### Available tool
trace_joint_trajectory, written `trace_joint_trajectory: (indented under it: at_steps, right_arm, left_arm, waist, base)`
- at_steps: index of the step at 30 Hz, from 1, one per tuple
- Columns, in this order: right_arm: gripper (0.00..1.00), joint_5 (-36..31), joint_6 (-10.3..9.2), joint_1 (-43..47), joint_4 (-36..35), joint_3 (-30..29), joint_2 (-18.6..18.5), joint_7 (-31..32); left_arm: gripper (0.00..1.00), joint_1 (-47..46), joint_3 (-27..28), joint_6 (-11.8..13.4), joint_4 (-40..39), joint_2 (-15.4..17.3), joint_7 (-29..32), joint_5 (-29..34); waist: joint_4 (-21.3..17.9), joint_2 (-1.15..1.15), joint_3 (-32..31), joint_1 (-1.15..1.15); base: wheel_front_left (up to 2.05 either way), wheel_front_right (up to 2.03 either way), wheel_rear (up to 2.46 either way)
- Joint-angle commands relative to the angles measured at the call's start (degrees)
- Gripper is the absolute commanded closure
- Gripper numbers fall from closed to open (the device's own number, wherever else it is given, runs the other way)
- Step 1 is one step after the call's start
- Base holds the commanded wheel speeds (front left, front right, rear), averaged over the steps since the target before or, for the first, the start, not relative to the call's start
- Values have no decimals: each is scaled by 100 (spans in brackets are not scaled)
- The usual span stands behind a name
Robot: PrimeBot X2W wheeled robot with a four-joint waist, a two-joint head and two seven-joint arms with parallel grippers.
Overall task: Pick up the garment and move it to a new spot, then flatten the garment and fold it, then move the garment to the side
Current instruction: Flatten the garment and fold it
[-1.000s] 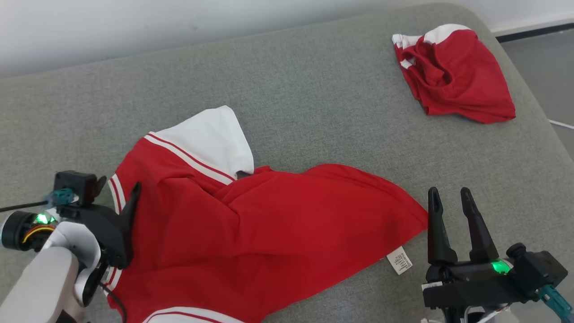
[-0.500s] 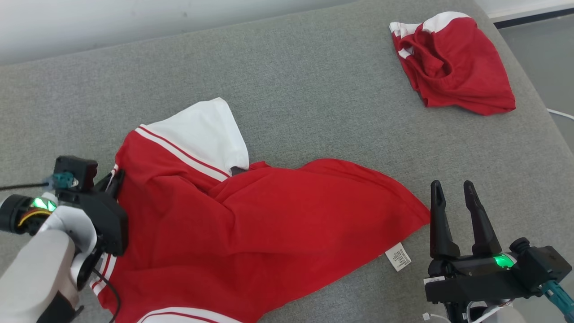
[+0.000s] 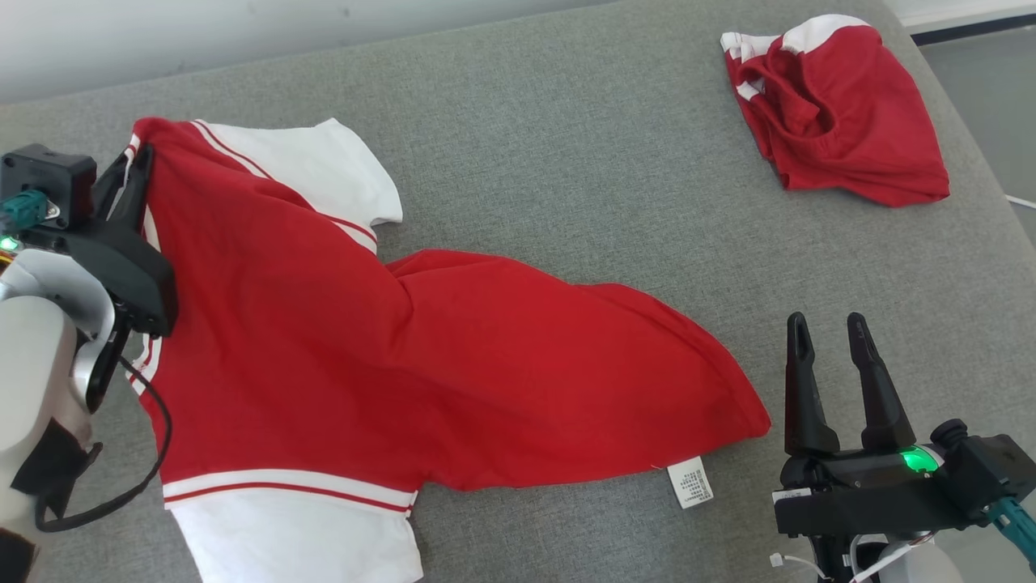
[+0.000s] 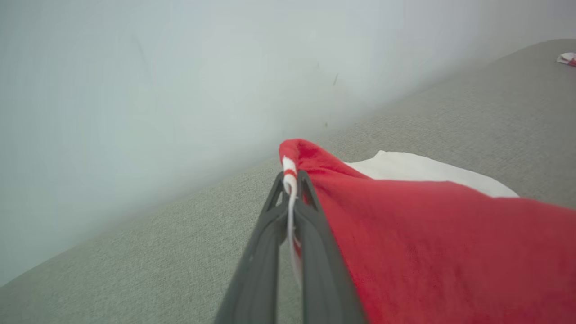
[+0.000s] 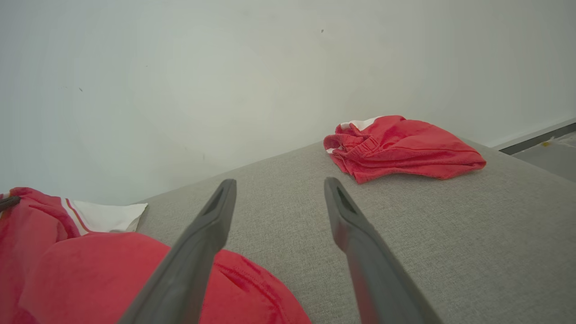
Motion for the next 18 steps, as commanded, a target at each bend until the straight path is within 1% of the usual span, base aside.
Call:
trace_joint_trajectory:
  at_steps: [1, 2, 3, 4, 5, 8, 13, 17, 18]
  right_arm:
    - [0, -29, -16, -34, -14, 12, -17, -23]
    - [0, -32, -16, -37, -11, 14, -14, -24]
    - [0, -36, -16, -40, -6, 16, -10, -24]
    - [0, -39, -16, -36, 0, 22, -6, -23]
    - [0, -42, -16, -27, 6, 21, -5, -24]
    - [0, -62, -16, 44, 30, -19, 2, -24]
    - [0, -84, -16, 136, 70, -61, -9, -24]
    - [0, -99, -16, 253, 78, -62, -26, -24]
    - [0, -107, -16, 283, 77, -61, -30, -24]
  left_arm:
    - [100, -73, -46, 18, 135, -18, -79, 66]
    - [71, -102, -73, 19, 198, -41, -122, 99]
    - [56, -124, -87, 54, 277, -53, -180, 130]
    - [16, -144, -99, 60, 343, -69, -245, 151]
    - [0, -154, -106, 87, 400, -96, -340, 169]
    - [0, -126, -150, 80, 586, -168, -540, 195]
    - [0, 17, -58, 86, 731, -238, -873, 80]
    - [0, 280, 242, 145, 509, -286, -1040, -159]
    - [0, 388, 283, 162, 396, -285, -1053, -123]
  waist:
    - [-15, -1, 21, 0]
    - [-16, -1, 34, 0]
    - [-19, -1, 39, 0]
    - [-19, -1, 38, 0]
    - [-12, -1, 30, 0]
    - [45, -1, -50, 0]
    - [194, -1, -320, 0]
    - [344, -1, -592, 0]
    - [384, -1, -657, 0]
  base:
    - [0, 0, 0]
    - [0, 0, 0]
    - [0, 0, 0]
    - [0, 0, 0]
    - [0, 0, 0]
    - [0, 0, 0]
    - [0, 0, 0]
    - [0, 0, 0]
    - [0, 0, 0]
